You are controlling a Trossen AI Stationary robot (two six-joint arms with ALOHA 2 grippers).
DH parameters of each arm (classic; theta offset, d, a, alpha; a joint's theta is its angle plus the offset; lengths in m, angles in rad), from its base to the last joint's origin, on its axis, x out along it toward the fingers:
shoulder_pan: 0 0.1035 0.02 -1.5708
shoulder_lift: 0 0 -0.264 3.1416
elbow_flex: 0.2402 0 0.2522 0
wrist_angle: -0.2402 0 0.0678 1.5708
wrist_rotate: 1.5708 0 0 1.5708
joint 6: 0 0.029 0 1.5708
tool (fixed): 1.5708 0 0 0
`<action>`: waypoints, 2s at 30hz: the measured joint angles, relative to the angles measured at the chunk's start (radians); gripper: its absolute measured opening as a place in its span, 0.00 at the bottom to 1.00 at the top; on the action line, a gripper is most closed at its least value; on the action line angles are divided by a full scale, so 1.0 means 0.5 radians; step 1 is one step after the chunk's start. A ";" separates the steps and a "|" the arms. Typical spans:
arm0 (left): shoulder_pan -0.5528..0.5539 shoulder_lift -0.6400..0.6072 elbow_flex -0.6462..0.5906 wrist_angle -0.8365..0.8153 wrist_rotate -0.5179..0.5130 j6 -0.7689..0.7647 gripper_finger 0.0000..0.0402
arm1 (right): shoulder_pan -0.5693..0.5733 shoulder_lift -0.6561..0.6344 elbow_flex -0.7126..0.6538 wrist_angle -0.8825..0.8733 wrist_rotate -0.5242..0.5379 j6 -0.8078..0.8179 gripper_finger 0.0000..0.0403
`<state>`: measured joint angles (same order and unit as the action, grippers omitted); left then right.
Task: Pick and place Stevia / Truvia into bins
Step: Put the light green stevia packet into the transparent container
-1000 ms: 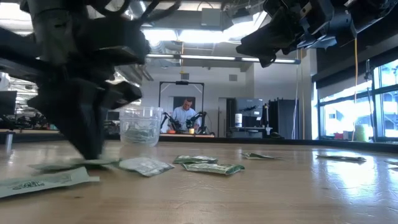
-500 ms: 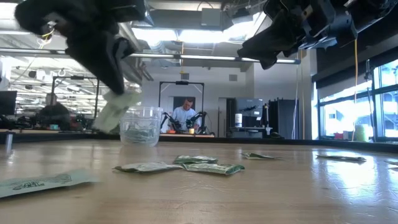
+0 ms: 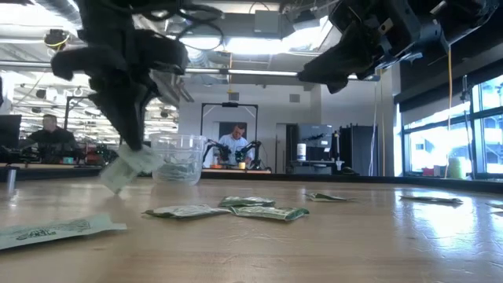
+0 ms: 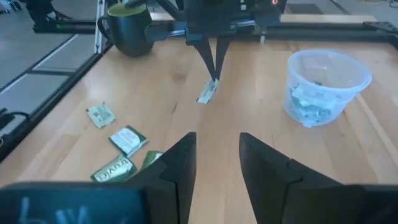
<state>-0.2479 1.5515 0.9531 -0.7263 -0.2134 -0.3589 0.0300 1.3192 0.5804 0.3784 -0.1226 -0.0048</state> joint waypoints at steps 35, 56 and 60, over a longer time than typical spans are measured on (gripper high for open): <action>0.047 0.236 0.003 -0.018 -0.062 0.113 0.14 | -0.002 0.047 0.000 0.059 0.000 -0.007 0.31; 0.003 0.220 0.003 0.254 0.167 0.326 0.18 | -0.002 0.046 0.000 0.058 0.000 -0.007 0.31; 0.002 0.303 0.003 0.254 0.154 0.323 0.17 | -0.002 0.046 0.000 0.058 0.000 -0.008 0.31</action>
<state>-0.2470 1.7029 0.9546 -0.5994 -0.1362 -0.1973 0.0292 1.3422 0.5804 0.4072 -0.1226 -0.0086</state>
